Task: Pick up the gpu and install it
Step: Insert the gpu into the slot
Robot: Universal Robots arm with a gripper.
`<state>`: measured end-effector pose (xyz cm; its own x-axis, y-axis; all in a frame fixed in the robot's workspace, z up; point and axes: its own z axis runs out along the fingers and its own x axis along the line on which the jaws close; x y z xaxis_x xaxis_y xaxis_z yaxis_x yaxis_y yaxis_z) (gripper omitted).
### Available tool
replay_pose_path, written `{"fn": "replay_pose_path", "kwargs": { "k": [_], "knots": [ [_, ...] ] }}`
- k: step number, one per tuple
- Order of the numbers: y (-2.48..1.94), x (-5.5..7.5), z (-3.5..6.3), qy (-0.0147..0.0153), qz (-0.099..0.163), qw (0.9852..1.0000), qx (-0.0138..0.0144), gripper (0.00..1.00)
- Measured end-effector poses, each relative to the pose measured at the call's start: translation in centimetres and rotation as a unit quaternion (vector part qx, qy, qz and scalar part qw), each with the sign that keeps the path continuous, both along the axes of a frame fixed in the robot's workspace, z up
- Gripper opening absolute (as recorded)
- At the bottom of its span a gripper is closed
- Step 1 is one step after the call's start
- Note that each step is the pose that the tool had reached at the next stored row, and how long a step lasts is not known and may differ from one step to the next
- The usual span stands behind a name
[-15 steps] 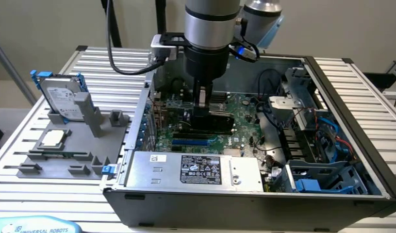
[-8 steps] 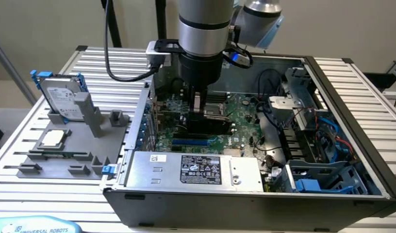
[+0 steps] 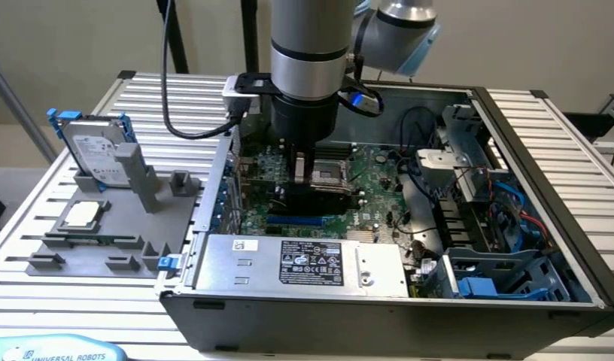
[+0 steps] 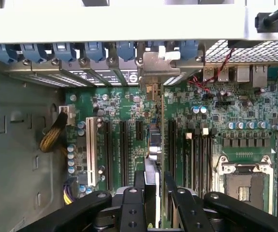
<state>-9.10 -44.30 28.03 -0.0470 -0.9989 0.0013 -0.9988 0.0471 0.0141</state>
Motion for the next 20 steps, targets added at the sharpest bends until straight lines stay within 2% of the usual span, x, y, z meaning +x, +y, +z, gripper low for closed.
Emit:
{"fn": "replay_pose_path", "kwargs": {
  "k": [9, 15, 20],
  "knots": [
    [0.0, -0.2, -1.53, -0.0004, 0.0, 1.0, 0.0008, 0.27],
    [0.01, -0.3, -1.66, -0.0005, 0.0, 1.0, 0.0023, 0.27],
    [0.0, -0.5, -1.72, -0.0003, 0.0, 1.0, 0.0021, 0.27]
  ]
}}
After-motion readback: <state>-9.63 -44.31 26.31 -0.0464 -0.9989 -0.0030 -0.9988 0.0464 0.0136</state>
